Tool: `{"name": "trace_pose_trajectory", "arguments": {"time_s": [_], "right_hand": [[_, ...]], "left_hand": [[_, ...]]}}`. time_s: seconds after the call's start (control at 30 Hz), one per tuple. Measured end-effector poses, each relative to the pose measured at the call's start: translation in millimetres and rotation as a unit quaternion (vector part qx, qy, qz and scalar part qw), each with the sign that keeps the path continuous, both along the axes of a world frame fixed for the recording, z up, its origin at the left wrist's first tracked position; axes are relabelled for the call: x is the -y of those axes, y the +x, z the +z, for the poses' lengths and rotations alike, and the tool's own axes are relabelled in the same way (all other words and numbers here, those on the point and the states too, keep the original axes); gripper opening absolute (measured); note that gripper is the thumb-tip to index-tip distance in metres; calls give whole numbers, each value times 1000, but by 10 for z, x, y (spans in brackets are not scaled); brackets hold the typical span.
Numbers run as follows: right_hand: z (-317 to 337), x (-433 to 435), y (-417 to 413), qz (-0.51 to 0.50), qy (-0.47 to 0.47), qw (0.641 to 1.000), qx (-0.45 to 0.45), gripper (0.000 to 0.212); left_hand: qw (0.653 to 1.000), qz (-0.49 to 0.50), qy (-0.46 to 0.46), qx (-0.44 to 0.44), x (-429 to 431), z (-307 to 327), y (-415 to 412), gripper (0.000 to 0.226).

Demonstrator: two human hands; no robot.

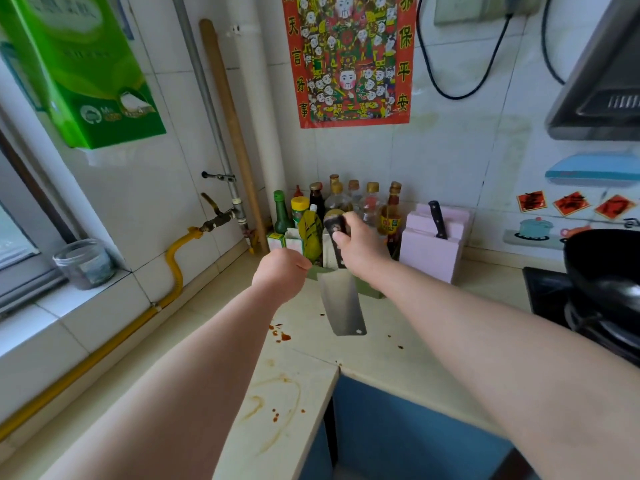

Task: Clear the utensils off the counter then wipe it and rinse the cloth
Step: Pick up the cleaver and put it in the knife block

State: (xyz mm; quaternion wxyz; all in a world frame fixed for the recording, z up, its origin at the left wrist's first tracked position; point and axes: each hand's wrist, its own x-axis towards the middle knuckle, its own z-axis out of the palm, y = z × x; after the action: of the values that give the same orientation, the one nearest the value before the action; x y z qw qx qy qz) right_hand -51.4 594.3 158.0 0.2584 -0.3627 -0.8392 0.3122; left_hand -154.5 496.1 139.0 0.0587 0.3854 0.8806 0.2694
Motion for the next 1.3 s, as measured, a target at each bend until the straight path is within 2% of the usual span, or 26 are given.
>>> {"name": "trace_pose_trajectory", "arguments": {"time_s": [0.17, 0.4, 0.53, 0.83, 0.97, 1.1, 1.3], "right_hand": [[147, -480, 268, -91, 63, 993, -36, 30], [509, -1299, 750, -200, 109, 973, -38, 32], [698, -1715, 876, -205, 125, 968, -66, 31], [826, -2397, 851, -197, 107, 960, -169, 27], [758, -2577, 767, -178, 78, 961, -198, 24], [698, -2682, 712, -173, 59, 963, -198, 24], [599, -2787, 657, -157, 41, 967, -198, 24]], "left_hand": [[999, -30, -23, -11, -419, 66, 141, 33], [996, -83, 42, -15, -1274, 387, 503, 35], [992, -97, 78, 0, -1726, 521, 626, 39], [993, -98, 64, -30, -2332, 591, 508, 34], [995, -78, 54, -17, -2442, 522, 383, 35], [997, -60, 51, -6, -2523, 489, 262, 26], [998, -48, 46, -5, -2620, 463, 198, 26]]}}
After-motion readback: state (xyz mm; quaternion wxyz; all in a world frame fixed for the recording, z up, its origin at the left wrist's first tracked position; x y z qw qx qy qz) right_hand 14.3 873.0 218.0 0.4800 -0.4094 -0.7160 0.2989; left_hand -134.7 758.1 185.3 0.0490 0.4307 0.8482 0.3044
